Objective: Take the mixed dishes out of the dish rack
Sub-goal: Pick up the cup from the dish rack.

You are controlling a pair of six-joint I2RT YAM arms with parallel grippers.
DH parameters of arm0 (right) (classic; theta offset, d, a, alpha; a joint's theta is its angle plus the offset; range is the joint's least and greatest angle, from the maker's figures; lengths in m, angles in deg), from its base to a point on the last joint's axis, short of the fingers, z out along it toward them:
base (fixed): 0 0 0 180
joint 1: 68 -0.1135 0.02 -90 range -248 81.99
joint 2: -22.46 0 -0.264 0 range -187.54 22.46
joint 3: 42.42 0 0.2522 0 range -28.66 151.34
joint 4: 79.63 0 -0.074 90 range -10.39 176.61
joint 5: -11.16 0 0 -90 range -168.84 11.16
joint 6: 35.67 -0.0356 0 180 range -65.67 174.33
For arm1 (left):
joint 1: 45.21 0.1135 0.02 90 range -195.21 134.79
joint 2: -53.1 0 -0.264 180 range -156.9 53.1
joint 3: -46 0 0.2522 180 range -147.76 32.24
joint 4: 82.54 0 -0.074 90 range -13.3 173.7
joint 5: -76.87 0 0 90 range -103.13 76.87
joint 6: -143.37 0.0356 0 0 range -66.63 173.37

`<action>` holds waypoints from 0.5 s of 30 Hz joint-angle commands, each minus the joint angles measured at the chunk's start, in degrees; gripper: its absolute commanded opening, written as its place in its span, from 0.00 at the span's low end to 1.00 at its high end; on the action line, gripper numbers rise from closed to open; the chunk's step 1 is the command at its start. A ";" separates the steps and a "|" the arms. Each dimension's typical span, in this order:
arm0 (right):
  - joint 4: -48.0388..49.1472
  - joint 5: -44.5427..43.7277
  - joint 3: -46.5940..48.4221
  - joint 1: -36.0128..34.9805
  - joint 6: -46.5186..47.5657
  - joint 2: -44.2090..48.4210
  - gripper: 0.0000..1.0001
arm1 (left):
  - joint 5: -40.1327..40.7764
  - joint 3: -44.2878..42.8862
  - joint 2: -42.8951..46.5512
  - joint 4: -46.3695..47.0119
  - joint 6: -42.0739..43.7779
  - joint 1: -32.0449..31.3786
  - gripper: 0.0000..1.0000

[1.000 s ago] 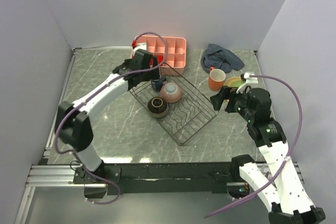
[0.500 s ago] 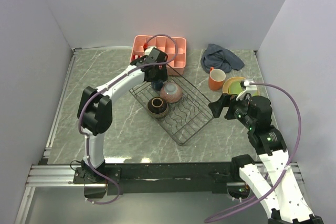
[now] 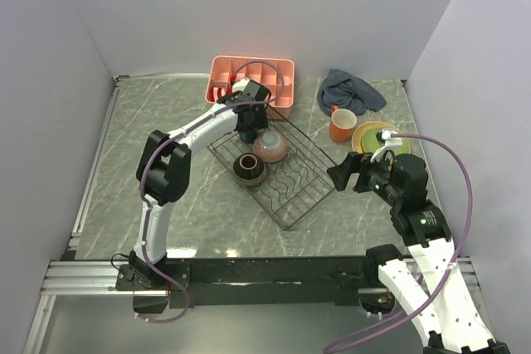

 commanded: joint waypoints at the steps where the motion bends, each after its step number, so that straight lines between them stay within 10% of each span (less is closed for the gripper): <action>1: 1.89 0.76 -0.57 -0.55 0.99 0.52 1.00 | 3.44 -2.01 -0.54 2.33 -1.74 -0.23 0.99; 15: 2.59 0.23 -1.45 -0.91 0.90 0.43 1.00 | 1.15 -2.27 -1.51 2.86 -3.23 -0.23 0.77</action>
